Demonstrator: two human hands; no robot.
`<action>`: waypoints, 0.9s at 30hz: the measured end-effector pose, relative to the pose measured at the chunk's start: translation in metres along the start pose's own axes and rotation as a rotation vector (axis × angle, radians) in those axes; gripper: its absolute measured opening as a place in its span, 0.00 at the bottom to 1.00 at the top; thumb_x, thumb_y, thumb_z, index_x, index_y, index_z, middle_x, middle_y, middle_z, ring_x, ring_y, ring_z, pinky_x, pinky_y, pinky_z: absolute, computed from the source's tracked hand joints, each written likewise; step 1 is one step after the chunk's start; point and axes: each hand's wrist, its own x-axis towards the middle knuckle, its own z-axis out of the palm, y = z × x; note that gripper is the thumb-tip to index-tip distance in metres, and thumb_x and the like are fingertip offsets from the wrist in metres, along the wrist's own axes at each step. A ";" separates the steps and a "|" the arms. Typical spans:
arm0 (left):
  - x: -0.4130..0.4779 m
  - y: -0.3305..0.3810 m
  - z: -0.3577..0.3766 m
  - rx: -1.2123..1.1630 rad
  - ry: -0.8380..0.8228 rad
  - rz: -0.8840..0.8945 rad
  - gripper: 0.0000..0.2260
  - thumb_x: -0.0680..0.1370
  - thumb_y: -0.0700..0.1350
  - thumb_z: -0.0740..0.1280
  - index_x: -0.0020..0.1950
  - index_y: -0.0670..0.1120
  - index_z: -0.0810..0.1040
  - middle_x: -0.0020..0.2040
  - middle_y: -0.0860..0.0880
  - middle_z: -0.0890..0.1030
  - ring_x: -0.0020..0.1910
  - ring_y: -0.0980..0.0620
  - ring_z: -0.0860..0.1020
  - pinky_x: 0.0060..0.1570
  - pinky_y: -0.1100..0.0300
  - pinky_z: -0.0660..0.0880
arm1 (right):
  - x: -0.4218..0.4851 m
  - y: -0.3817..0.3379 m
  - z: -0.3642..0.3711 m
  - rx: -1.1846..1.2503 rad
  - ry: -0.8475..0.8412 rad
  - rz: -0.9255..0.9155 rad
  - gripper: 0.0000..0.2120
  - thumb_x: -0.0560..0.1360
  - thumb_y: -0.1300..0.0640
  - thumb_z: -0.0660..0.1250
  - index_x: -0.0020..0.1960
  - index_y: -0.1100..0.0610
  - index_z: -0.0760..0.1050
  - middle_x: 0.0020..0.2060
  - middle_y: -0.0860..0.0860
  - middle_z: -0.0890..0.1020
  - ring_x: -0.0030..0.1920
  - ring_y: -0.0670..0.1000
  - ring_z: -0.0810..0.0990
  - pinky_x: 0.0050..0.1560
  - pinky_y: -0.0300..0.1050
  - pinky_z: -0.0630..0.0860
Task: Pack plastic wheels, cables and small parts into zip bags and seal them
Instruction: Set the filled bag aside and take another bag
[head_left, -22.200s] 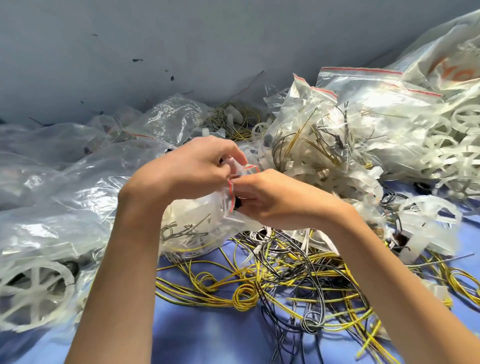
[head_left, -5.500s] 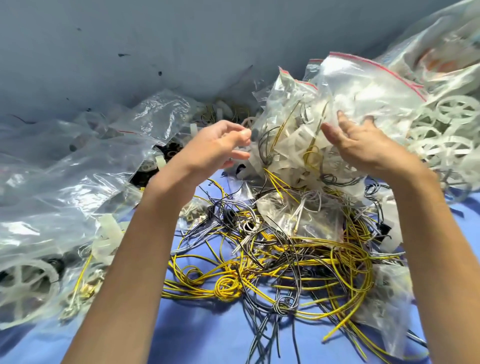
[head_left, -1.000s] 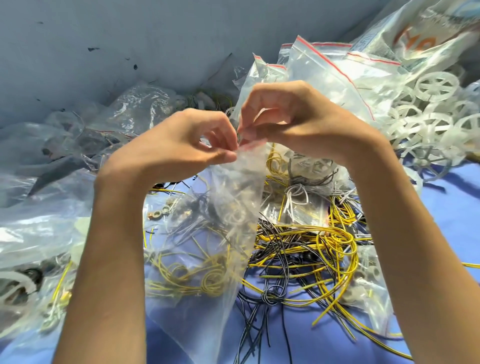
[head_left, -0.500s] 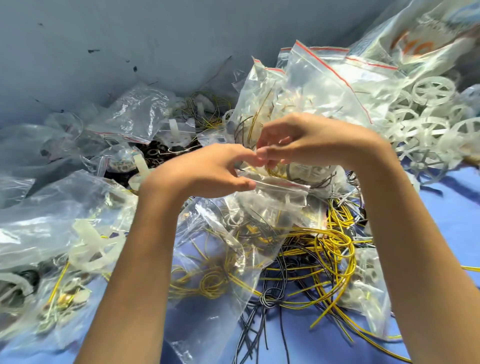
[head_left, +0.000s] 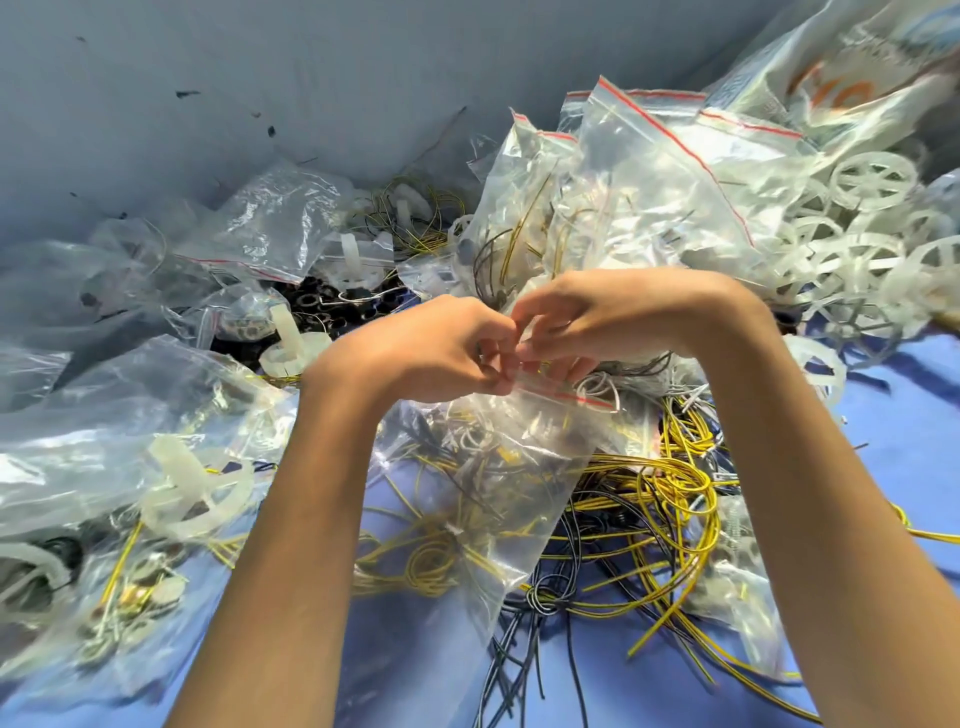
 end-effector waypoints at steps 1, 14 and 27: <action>-0.001 0.000 -0.001 -0.016 0.017 0.006 0.03 0.74 0.44 0.71 0.43 0.51 0.79 0.39 0.53 0.79 0.38 0.56 0.76 0.43 0.58 0.74 | 0.000 0.000 0.000 -0.007 -0.008 0.006 0.08 0.79 0.55 0.63 0.55 0.55 0.77 0.47 0.53 0.83 0.46 0.51 0.83 0.50 0.43 0.81; -0.022 0.024 -0.021 -0.214 0.096 0.102 0.01 0.75 0.47 0.68 0.44 0.52 0.77 0.36 0.54 0.78 0.32 0.58 0.74 0.35 0.60 0.73 | -0.005 -0.007 0.001 -0.215 -0.044 -0.026 0.11 0.69 0.50 0.74 0.49 0.46 0.76 0.42 0.48 0.82 0.46 0.52 0.80 0.48 0.50 0.75; -0.037 0.027 -0.031 -0.272 0.159 0.182 0.12 0.69 0.57 0.70 0.36 0.50 0.74 0.32 0.53 0.70 0.31 0.57 0.67 0.31 0.62 0.62 | -0.005 -0.002 0.000 0.163 0.038 -0.024 0.22 0.71 0.60 0.73 0.61 0.58 0.69 0.49 0.59 0.79 0.40 0.49 0.79 0.38 0.36 0.74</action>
